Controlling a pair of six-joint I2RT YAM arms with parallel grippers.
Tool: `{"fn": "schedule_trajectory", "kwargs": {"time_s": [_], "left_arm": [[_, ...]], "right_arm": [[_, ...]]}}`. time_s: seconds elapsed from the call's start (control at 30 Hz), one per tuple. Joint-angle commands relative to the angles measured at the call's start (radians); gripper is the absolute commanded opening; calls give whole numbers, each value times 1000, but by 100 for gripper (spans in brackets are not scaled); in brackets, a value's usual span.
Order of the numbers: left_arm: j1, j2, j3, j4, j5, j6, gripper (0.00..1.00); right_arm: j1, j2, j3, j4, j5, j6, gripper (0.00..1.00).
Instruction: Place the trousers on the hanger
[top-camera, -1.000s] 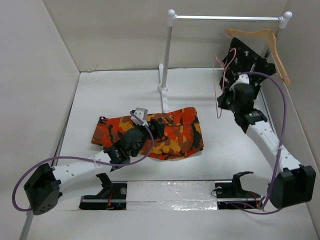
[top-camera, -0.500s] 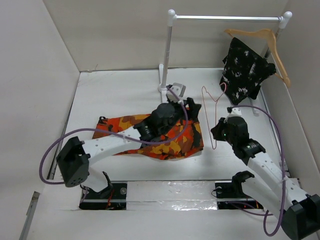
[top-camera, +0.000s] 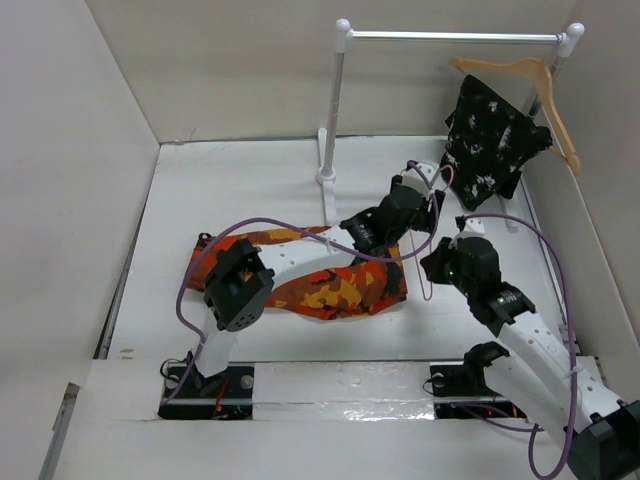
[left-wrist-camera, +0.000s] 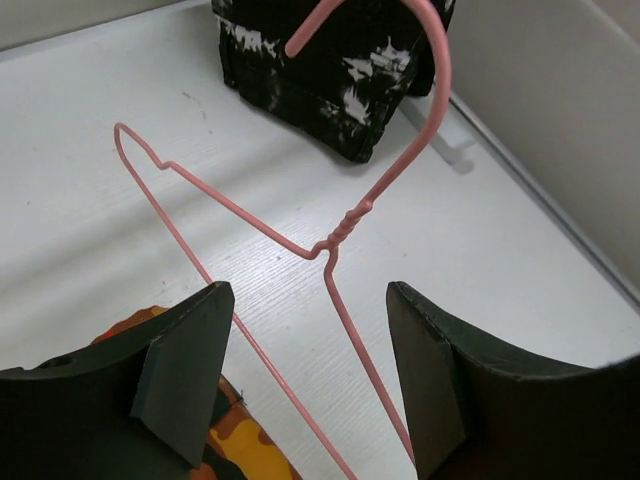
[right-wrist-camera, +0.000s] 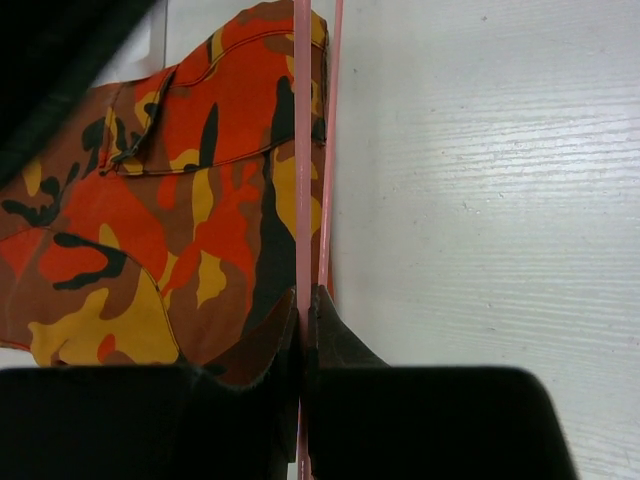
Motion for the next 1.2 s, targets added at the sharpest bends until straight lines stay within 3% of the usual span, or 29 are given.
{"fn": "schedule_trajectory", "kwargs": {"time_s": [0.0,0.23,0.37,0.53,0.57,0.63,0.67,0.73,0.77,0.83,0.87,1.0,1.1,1.17], "left_arm": [[-15,12,109,-18,-2,37,60],[-15,134,273,-87,-39,50,56],[-15,183,335,-110,-44,40,48],[-15,187,332,-118,-67,25,28],[-15,181,327,-115,-71,19,16],[-15,155,286,-94,-80,8,7],[-15,145,270,-74,-85,4,0],[-15,105,215,-57,-105,-28,0],[-15,84,182,-7,-103,-42,0],[-15,9,36,75,-90,-79,0],[-15,-16,-7,145,-88,-128,0],[-15,-117,-252,314,-106,-275,0],[-15,-152,-386,451,-113,-380,0],[-15,-162,-441,546,-129,-418,0]], "right_arm": [[5,-12,12,18,-8,7,0],[5,-32,0,22,-19,7,0],[14,-39,7,5,-11,7,0],[14,-43,9,-1,3,8,0],[14,-43,6,5,6,8,0],[14,-43,3,11,16,8,0],[14,-43,6,4,24,8,4],[14,-52,15,-22,41,11,18],[14,-58,17,-28,44,14,37],[14,-87,23,-50,62,25,52],[14,-100,24,-55,65,27,64],[14,-143,27,-56,69,22,78],[14,-149,29,-33,15,15,80],[5,-143,26,-26,-5,10,75]]}}
